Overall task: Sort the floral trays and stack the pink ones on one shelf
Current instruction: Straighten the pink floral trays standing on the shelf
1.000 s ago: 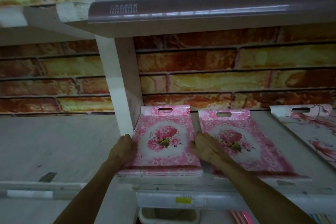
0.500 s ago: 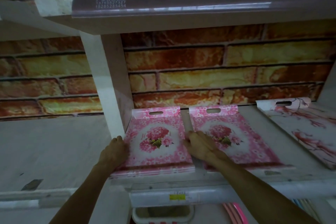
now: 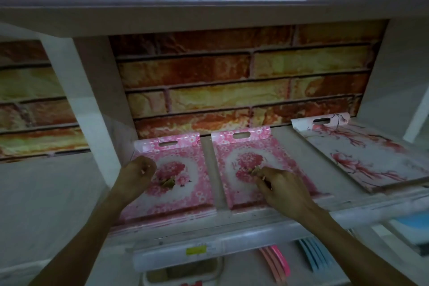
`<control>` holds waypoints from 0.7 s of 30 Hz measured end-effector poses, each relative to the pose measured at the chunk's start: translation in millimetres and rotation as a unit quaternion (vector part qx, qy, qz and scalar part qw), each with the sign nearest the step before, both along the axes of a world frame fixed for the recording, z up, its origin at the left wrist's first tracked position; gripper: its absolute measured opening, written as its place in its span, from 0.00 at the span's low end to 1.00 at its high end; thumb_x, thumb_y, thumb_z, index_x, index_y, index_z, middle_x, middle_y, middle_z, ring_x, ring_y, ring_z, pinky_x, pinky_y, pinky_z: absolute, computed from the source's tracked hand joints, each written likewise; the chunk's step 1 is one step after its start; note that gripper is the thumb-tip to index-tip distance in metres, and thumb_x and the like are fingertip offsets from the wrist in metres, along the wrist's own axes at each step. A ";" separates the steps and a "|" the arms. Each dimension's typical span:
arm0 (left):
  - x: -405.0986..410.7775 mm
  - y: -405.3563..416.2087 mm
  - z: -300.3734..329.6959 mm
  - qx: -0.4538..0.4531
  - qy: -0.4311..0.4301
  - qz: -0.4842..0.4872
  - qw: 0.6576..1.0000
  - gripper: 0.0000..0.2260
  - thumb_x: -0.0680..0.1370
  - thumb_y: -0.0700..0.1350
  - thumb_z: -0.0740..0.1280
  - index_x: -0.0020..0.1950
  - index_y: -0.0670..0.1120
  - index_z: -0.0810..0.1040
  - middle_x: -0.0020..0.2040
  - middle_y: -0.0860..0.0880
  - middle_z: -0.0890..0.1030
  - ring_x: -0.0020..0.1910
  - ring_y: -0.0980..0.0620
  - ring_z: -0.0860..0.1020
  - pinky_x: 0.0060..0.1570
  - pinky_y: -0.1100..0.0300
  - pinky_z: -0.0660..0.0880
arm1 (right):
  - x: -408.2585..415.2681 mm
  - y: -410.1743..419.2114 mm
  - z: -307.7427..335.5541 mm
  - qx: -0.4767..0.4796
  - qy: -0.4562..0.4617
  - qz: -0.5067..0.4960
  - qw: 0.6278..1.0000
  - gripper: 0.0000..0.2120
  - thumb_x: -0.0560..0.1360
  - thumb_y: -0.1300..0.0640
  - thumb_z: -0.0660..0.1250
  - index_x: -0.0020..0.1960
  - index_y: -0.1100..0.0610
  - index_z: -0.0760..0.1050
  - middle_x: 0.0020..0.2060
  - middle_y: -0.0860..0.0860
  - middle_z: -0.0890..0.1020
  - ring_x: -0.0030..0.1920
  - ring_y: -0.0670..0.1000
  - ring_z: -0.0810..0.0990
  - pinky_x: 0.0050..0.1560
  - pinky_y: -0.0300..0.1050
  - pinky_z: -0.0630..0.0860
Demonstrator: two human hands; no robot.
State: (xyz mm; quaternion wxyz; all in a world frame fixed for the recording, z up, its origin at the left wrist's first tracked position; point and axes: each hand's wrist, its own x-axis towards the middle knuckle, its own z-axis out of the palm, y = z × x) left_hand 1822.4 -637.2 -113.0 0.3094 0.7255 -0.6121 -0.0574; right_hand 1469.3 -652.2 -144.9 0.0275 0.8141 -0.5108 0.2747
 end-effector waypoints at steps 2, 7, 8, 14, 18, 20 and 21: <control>-24.1 -6.2 5.3 0.002 0.119 -0.018 0.993 0.06 0.80 0.45 0.63 0.48 0.46 0.78 0.46 0.46 0.81 0.43 0.48 0.78 0.46 0.58 0.73 | -11.3 -0.4 -3.2 -0.015 -0.010 -0.006 1.000 0.06 0.77 0.53 0.65 0.46 0.51 0.80 0.33 0.50 0.84 0.31 0.53 0.82 0.24 0.38 0.65; -85.2 -40.3 9.5 0.040 0.258 -0.058 0.964 0.05 0.79 0.41 0.65 0.48 0.41 0.79 0.36 0.43 0.82 0.31 0.44 0.79 0.33 0.51 0.77 | -34.2 -10.5 -2.2 0.002 0.004 0.001 1.000 0.10 0.80 0.50 0.61 0.48 0.52 0.79 0.38 0.49 0.85 0.36 0.52 0.83 0.28 0.41 0.64; -98.5 -48.3 8.4 0.048 0.256 -0.063 0.963 0.04 0.79 0.39 0.65 0.48 0.40 0.79 0.38 0.42 0.82 0.32 0.43 0.79 0.38 0.48 0.78 | -36.9 -14.1 -1.1 0.007 0.002 0.003 1.000 0.10 0.80 0.49 0.60 0.49 0.52 0.78 0.40 0.50 0.85 0.39 0.53 0.83 0.32 0.42 0.65; -151.7 -103.0 -9.4 0.132 0.042 -0.015 0.990 0.16 0.80 0.47 0.61 0.59 0.36 0.77 0.59 0.37 0.79 0.57 0.38 0.79 0.52 0.56 0.76 | -48.5 -35.0 -1.9 0.015 -0.010 0.024 1.000 0.12 0.80 0.48 0.59 0.54 0.52 0.78 0.45 0.50 0.86 0.46 0.55 0.83 0.38 0.44 0.68; -164.7 -121.2 -17.8 0.156 0.029 0.028 0.987 0.25 0.80 0.49 0.62 0.70 0.34 0.66 0.66 0.35 0.73 0.62 0.39 0.76 0.51 0.55 0.74 | -55.7 -42.7 -3.2 0.030 -0.014 0.037 0.999 0.13 0.81 0.48 0.57 0.57 0.50 0.78 0.48 0.50 0.86 0.49 0.54 0.83 0.43 0.45 0.73; -170.6 -127.4 -22.7 0.158 0.045 0.047 0.985 0.24 0.78 0.48 0.65 0.68 0.34 0.68 0.65 0.35 0.74 0.60 0.40 0.77 0.49 0.55 0.75 | -58.6 -45.1 -5.0 0.030 -0.019 0.044 0.998 0.13 0.81 0.47 0.57 0.57 0.50 0.78 0.47 0.50 0.86 0.49 0.54 0.83 0.43 0.45 0.73; -174.0 -130.9 -24.6 0.156 0.055 0.055 0.985 0.23 0.78 0.47 0.66 0.67 0.34 0.70 0.65 0.36 0.74 0.60 0.40 0.77 0.49 0.55 0.75 | -59.9 -46.7 -6.7 0.025 -0.021 0.049 0.998 0.13 0.81 0.47 0.57 0.56 0.51 0.77 0.46 0.50 0.86 0.48 0.54 0.83 0.42 0.45 0.72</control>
